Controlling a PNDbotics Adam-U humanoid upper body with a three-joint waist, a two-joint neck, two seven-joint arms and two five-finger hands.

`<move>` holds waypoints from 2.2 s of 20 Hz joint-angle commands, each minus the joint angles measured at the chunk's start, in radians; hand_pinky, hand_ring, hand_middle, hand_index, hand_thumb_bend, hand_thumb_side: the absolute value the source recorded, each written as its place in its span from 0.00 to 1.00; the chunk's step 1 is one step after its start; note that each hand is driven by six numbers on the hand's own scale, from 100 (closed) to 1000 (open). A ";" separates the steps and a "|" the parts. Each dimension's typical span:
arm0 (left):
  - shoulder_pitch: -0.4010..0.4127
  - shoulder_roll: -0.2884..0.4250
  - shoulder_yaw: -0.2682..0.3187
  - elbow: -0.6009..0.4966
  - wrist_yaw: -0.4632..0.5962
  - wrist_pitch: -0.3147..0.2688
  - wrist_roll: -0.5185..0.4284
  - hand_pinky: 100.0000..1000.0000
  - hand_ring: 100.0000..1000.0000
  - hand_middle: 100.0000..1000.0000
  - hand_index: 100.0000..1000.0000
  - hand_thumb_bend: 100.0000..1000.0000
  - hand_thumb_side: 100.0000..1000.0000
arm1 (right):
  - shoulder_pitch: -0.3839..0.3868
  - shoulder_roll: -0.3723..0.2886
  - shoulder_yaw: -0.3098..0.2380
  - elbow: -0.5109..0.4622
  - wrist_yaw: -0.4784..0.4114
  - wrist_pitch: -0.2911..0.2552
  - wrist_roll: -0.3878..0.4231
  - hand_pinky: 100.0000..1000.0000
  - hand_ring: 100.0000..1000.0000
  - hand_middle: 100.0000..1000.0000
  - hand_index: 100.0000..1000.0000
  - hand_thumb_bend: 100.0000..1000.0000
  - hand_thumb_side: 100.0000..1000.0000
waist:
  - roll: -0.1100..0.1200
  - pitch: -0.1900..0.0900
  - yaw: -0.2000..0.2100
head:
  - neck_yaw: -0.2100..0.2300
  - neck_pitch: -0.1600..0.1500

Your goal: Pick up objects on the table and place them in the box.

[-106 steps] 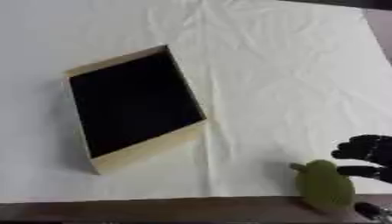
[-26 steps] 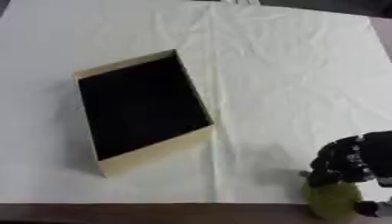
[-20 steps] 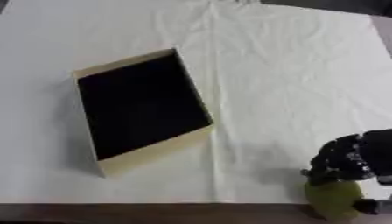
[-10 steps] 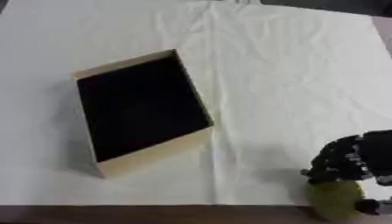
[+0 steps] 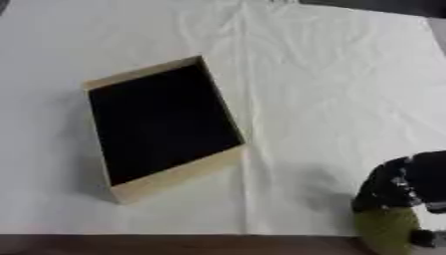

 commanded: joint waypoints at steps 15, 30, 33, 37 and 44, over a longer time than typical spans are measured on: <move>-0.011 0.009 0.005 -0.015 0.000 0.003 -0.002 0.50 0.65 0.65 0.67 0.88 0.73 | -0.028 0.009 0.016 -0.015 -0.115 0.034 0.117 0.77 0.77 0.66 0.85 0.00 0.00 | 0.025 0.010 0.006 | 0.002 -0.012; -0.010 0.009 0.014 -0.015 -0.005 0.003 0.009 0.50 0.65 0.65 0.67 0.88 0.73 | -0.032 0.012 0.007 -0.015 -0.218 0.072 0.042 0.70 0.66 0.49 0.73 0.00 0.00 | 0.022 0.008 0.003 | 0.007 -0.010; -0.010 0.009 0.015 -0.015 -0.005 0.003 0.011 0.50 0.65 0.65 0.67 0.88 0.73 | -0.030 0.013 0.008 -0.015 -0.232 0.079 0.014 0.67 0.63 0.47 0.70 0.00 0.00 | 0.022 0.008 0.002 | 0.007 -0.009; -0.008 0.008 0.016 -0.015 -0.005 0.003 0.012 0.50 0.64 0.65 0.67 0.87 0.73 | -0.029 0.015 0.009 -0.015 -0.256 0.081 -0.025 0.62 0.58 0.42 0.63 0.00 0.00 | 0.021 0.008 0.002 | 0.007 -0.007; -0.008 0.008 0.017 -0.015 -0.004 0.004 0.014 0.49 0.64 0.64 0.67 0.87 0.73 | -0.025 0.016 0.008 -0.015 -0.297 0.091 -0.091 0.57 0.51 0.29 0.45 0.00 0.00 | 0.020 0.007 0.001 | 0.008 -0.005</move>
